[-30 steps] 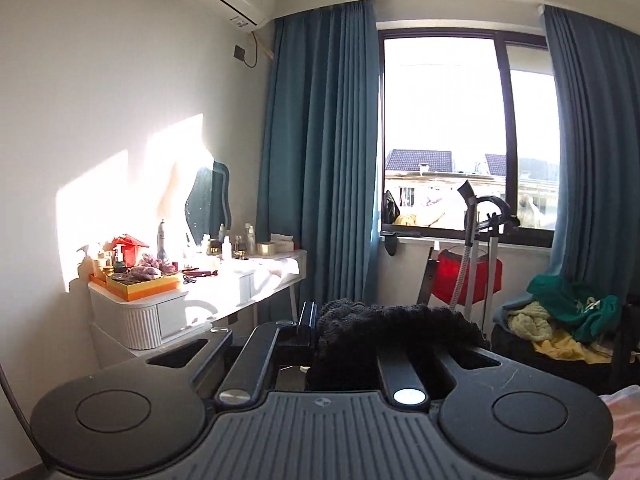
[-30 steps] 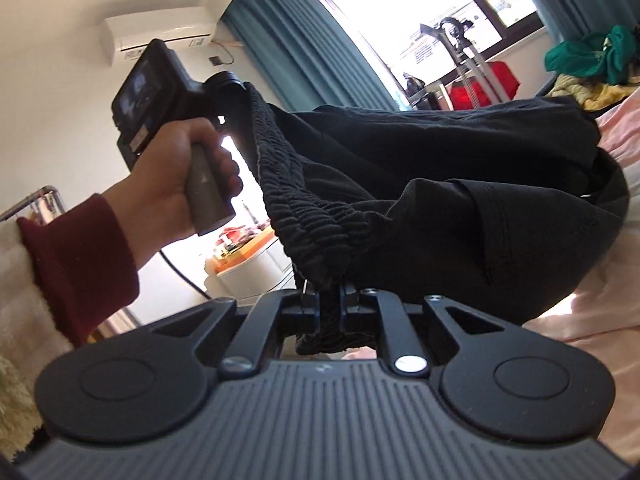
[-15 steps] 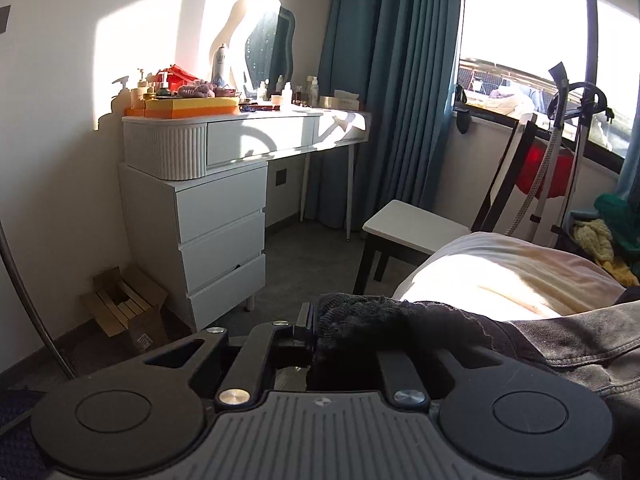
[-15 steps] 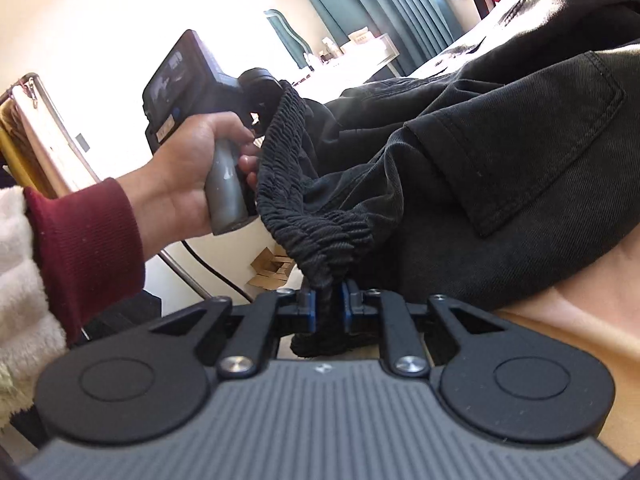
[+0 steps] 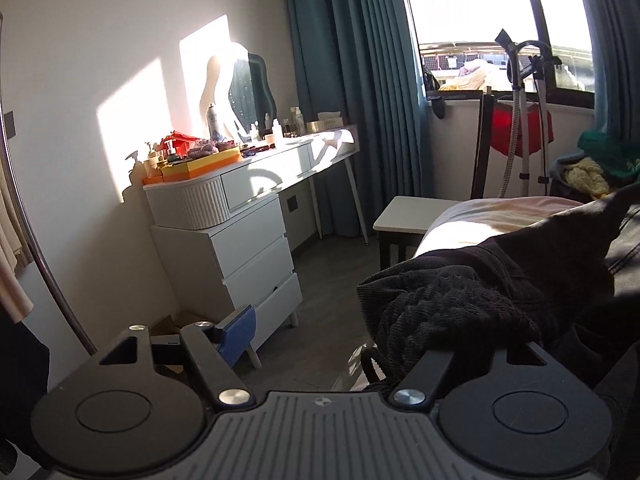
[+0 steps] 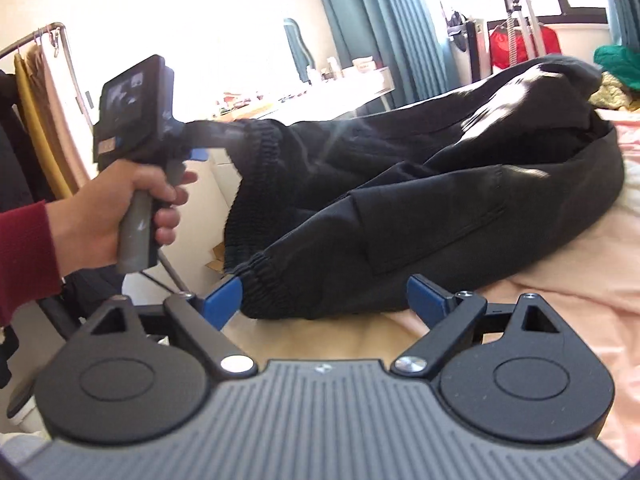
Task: Fold clothes
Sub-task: 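Lay the trousers flat along the bed and open both grippers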
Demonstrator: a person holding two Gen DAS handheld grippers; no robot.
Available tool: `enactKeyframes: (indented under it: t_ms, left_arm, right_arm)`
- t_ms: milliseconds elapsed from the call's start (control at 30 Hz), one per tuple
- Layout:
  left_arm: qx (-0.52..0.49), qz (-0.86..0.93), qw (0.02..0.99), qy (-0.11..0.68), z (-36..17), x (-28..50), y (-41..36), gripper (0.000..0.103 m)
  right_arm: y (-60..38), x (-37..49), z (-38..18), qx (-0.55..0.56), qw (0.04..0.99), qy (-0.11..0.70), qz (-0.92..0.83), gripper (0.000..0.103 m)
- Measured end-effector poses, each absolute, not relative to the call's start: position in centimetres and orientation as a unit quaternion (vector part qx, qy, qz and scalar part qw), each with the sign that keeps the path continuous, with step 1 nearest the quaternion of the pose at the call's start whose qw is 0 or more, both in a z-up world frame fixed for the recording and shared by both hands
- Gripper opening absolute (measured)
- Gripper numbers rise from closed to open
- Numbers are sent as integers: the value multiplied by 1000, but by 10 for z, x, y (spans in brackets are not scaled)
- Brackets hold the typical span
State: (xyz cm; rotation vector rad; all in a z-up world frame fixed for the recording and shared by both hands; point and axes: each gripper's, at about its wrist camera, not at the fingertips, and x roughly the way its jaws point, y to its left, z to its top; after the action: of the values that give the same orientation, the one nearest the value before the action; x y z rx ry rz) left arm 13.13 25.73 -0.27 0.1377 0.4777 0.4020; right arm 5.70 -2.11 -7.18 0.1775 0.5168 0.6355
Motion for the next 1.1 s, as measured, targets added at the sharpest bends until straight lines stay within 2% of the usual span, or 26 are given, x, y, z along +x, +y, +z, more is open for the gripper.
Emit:
enactKeyframes:
  t_ms: [133, 300, 533, 700, 800, 933, 1100]
  left_arm:
    - [86, 190, 951, 227, 2, 97, 217, 79]
    - [65, 215, 946, 235, 4, 72, 212, 83]
    - [25, 200, 942, 269, -14, 45, 243, 85]
    - [11, 186, 951, 246, -22, 28, 262, 85]
    - [-29, 208, 949, 234, -20, 37, 278, 85]
    - [-69, 244, 941, 223, -11, 67, 299, 77]
    - [-136, 299, 920, 215, -8, 115, 336, 76]
  right_arm:
    - [-60, 49, -41, 67, 932, 228, 274, 91]
    - [-124, 44, -18, 83, 944, 207, 242, 91]
    - [-204, 50, -46, 79, 961, 192, 182, 91]
    - [-241, 53, -73, 145, 955, 214, 147, 91]
    - [-243, 58, -77, 164, 950, 223, 143, 91]
    - [-238, 62, -82, 152, 951, 228, 142, 91]
    - [-235, 71, -95, 154, 943, 260, 139, 91]
